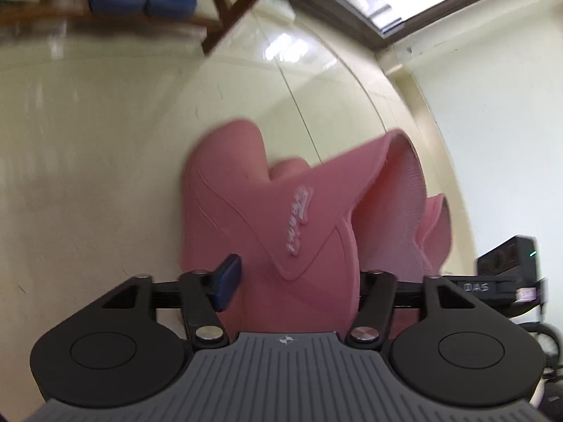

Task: Organize scattered shoes
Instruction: 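Lift both rain boots with both tools and carry them up to the rack's top shelf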

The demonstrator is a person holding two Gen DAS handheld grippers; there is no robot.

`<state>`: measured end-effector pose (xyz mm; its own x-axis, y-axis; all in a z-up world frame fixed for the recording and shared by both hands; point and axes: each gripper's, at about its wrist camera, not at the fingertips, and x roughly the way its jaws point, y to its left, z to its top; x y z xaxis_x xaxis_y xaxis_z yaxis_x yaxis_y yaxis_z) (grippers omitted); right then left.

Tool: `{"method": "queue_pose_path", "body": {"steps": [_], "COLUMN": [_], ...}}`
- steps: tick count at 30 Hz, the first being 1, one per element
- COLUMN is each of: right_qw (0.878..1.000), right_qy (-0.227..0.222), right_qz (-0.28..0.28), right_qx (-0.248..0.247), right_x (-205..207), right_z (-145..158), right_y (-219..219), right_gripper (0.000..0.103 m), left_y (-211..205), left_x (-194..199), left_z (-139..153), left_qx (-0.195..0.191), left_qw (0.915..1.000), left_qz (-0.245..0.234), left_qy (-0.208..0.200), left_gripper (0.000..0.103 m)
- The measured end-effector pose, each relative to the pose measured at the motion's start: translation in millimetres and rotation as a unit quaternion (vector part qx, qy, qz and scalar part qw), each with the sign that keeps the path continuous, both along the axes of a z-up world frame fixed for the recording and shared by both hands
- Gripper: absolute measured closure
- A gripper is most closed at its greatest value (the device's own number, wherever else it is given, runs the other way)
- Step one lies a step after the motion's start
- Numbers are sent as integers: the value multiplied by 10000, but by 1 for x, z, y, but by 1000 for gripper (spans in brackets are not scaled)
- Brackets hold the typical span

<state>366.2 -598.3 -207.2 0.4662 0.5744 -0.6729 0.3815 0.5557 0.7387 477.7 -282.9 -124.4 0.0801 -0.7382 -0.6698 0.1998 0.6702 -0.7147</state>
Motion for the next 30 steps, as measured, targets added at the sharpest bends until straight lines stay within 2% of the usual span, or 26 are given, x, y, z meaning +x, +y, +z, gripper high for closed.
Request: {"method": "queue_pose_path", "body": {"steps": [2, 4, 6, 12, 21, 26, 30], "right_qw": [9999, 9998, 9998, 9994, 9949, 9919, 9899], "right_qy": [-14, -34, -56, -324, -864, -1119, -1205], "right_qz": [-80, -106, -87, 67, 511, 582, 728], "right_qx": [101, 164, 171, 106, 77, 169, 183], "right_x": [-1, -2, -1, 1, -4, -15, -14], "right_z": [-3, -5, -6, -3, 28, 55, 90], "right_y": [-2, -3, -3, 2, 10, 11, 17], "right_gripper": [73, 73, 74, 75, 72, 72, 71], "left_y": [1, 2, 5, 8, 2, 15, 25], "left_x": [2, 0, -3, -11, -29, -36, -42], "left_z": [-2, -1, 1, 3, 22, 50, 84], "left_qx": [-45, -13, 20, -228, -557, -792, -749], "left_qw": [10000, 9998, 9992, 9970, 9947, 9924, 9926], "left_qz": [-3, 5, 85, 106, -141, -134, -73], "left_qy": [7, -184, -384, -726, -847, -932, -954], "left_gripper": [47, 71, 85, 86, 85, 85, 85]}}
